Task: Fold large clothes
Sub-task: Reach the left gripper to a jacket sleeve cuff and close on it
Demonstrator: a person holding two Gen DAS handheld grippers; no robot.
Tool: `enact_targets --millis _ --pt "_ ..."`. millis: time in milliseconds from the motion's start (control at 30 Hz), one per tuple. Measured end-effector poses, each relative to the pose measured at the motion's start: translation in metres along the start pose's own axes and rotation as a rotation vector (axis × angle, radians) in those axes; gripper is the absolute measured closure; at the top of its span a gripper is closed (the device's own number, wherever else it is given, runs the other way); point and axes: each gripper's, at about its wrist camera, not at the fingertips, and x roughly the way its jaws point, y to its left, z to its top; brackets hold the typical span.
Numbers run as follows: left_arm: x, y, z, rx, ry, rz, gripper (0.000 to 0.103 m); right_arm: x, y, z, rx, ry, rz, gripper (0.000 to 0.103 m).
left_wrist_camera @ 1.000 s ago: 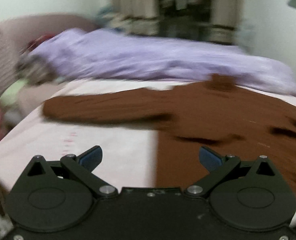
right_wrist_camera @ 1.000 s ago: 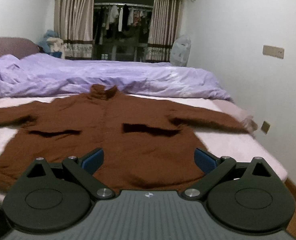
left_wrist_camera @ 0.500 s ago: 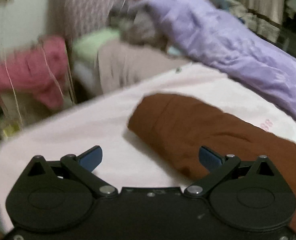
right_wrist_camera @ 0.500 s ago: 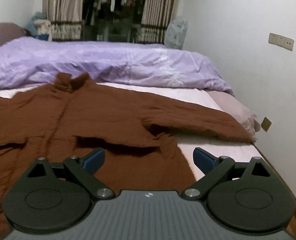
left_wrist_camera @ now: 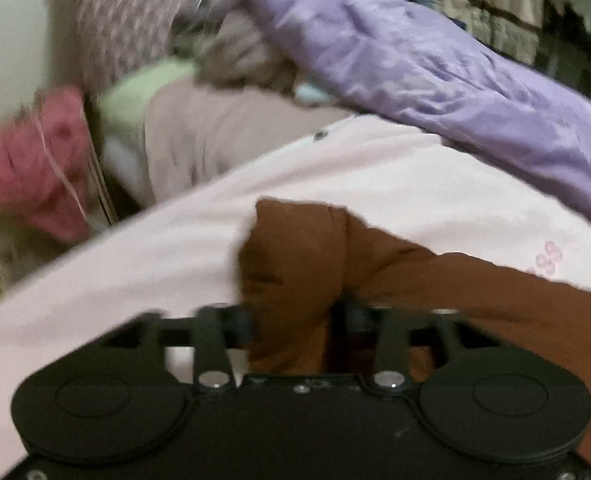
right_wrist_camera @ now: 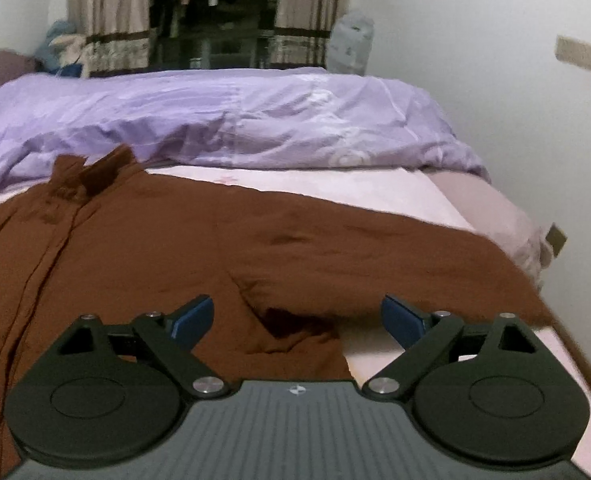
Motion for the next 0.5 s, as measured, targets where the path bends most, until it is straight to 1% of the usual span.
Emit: enact_targets --millis 33,100,167,233,333,433,500 --pt "-0.005 -0.008 0.002 0.035 -0.015 0.019 0.094 0.003 -0.003 -0.003 0.010 0.007 0.003 0.000" --pt "-0.022 -0.023 0.009 0.056 -0.058 0.018 0.095 0.010 -0.006 -0.005 0.014 0.028 0.005 0.000" --pt "-0.050 -0.042 0.015 0.079 -0.133 -0.021 0.095 0.012 -0.012 -0.005 0.020 0.031 -0.007 0.000" --pt "-0.083 -0.071 0.019 0.111 -0.203 -0.087 0.095 0.014 -0.016 -0.004 0.007 0.028 -0.050 0.000" --pt "-0.133 -0.128 0.012 0.188 -0.298 -0.210 0.095 0.018 -0.025 -0.005 0.000 0.038 -0.100 0.000" --pt "-0.189 -0.200 -0.014 0.312 -0.397 -0.312 0.095 0.021 -0.032 -0.008 0.017 0.057 -0.121 0.000" --pt "-0.223 -0.244 -0.033 0.362 -0.415 -0.432 0.095 0.023 -0.035 -0.009 0.030 0.063 -0.121 0.000"
